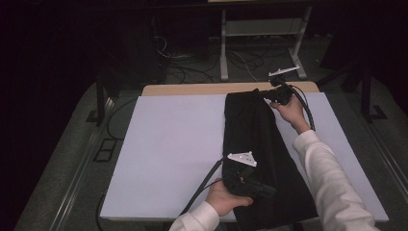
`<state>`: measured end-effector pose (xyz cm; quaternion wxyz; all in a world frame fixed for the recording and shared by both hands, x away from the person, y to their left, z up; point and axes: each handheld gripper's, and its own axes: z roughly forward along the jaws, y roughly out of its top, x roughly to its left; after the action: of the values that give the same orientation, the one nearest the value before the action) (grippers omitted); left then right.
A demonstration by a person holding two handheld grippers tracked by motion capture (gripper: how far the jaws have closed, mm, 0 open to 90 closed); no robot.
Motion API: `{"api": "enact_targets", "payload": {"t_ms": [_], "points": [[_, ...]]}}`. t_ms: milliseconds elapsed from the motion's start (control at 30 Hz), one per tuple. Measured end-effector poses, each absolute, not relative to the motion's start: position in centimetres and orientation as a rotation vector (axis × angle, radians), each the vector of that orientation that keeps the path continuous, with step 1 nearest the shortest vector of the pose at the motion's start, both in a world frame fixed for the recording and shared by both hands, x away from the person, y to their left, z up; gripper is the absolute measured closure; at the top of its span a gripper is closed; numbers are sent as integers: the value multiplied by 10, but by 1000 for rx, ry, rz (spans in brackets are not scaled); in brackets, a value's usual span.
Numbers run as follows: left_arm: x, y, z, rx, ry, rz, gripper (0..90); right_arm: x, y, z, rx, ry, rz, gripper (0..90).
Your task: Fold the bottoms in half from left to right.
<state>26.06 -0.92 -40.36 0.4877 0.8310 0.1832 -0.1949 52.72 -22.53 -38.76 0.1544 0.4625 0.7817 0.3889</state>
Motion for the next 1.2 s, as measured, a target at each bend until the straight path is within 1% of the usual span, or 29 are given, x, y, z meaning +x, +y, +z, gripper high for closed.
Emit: {"api": "enact_targets", "payload": {"t_ms": [367, 833, 1200], "points": [[265, -41, -406, 2058, 446, -507, 887, 531, -236, -395, 1309, 2251, 1082, 861], [272, -66, -422, 2058, 478, -539, 887, 538, -239, -411, 1280, 2285, 1016, 861], [280, -88, -432, 2061, 501, -561, 887, 538, -240, -413, 1274, 2297, 981, 861]]}}
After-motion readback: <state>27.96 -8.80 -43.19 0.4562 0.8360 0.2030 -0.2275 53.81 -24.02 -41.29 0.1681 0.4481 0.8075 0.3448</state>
